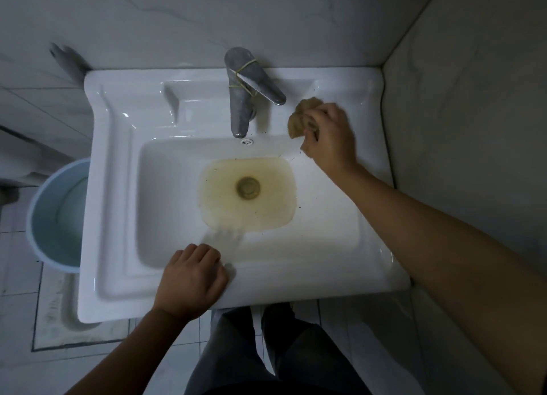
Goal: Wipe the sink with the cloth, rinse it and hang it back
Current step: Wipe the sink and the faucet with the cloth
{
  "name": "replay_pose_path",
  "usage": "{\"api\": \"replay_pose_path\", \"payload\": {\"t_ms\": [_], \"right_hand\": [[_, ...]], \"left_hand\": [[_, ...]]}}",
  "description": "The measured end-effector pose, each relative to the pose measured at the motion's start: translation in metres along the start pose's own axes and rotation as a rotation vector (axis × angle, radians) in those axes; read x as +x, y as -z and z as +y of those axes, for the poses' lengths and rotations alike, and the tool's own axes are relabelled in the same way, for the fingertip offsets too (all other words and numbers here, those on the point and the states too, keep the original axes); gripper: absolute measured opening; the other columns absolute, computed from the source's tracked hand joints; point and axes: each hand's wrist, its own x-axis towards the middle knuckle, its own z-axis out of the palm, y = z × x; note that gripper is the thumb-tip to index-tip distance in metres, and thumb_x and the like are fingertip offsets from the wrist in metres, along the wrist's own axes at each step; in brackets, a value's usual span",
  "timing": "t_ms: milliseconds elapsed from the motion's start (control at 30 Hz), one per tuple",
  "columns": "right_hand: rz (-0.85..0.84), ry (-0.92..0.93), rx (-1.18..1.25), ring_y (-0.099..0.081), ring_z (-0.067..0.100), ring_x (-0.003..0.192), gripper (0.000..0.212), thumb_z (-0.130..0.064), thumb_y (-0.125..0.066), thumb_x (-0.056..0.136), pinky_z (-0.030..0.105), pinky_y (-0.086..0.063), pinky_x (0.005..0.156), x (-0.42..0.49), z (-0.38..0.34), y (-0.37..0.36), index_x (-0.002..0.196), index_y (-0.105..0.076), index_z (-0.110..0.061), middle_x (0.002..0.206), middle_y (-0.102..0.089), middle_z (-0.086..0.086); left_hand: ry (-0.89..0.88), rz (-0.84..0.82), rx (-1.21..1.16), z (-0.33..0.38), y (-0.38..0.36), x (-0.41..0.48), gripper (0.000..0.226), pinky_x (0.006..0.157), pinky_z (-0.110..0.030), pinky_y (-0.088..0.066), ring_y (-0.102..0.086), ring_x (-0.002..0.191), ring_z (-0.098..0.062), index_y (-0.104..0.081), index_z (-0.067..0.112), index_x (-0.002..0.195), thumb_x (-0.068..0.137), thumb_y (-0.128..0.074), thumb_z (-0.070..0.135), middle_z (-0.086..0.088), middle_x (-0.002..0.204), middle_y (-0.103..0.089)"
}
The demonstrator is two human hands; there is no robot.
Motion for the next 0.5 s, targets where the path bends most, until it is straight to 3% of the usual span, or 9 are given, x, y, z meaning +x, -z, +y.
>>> {"api": "replay_pose_path", "payload": {"t_ms": [100,233,400,500], "right_hand": [[0.044,-0.029,-0.035,-0.053,0.027,0.113,0.03,-0.017,-0.062,0.085,0.039,-0.053,0.083,0.019,0.01,0.007,0.115,-0.065,-0.015,0.121,-0.056,0.006],[-0.102,0.069,-0.144,-0.051,0.03,0.119,0.036,-0.024,-0.058,0.089,0.042,-0.051,0.092,0.03,-0.01,-0.025,0.124,-0.062,-0.017,0.135,-0.053,0.006],[-0.056,-0.097,-0.272,-0.044,0.038,0.128,0.045,-0.024,-0.058,0.088,0.044,-0.037,0.106,0.023,-0.05,-0.06,0.133,-0.054,-0.016,0.141,-0.049,0.016],[-0.109,-0.032,-0.232,-0.046,0.038,0.125,0.045,-0.016,-0.062,0.086,0.046,-0.045,0.1,0.02,-0.048,-0.052,0.131,-0.054,-0.017,0.138,-0.051,0.015]], "left_hand": [[-0.008,0.011,-0.001,-0.002,-0.002,-0.001,0.02,0.062,-0.034,-0.038,-0.049,0.068,-0.022,-0.059,0.017,0.08,0.089,-0.061,0.035,0.001,0.077,-0.056],[-0.002,0.018,0.011,-0.003,-0.003,-0.002,0.025,0.062,-0.034,-0.038,-0.048,0.068,-0.022,-0.06,0.017,0.082,0.091,-0.055,0.039,0.001,0.077,-0.057],[0.017,0.021,0.031,-0.003,-0.006,-0.003,0.024,0.063,-0.036,-0.041,-0.047,0.068,-0.023,-0.061,0.016,0.083,0.091,-0.054,0.037,-0.001,0.077,-0.058],[0.046,0.012,0.047,-0.002,-0.005,-0.004,0.026,0.065,-0.036,-0.042,-0.05,0.069,-0.023,-0.063,0.016,0.085,0.091,-0.053,0.04,-0.001,0.078,-0.061]]}}
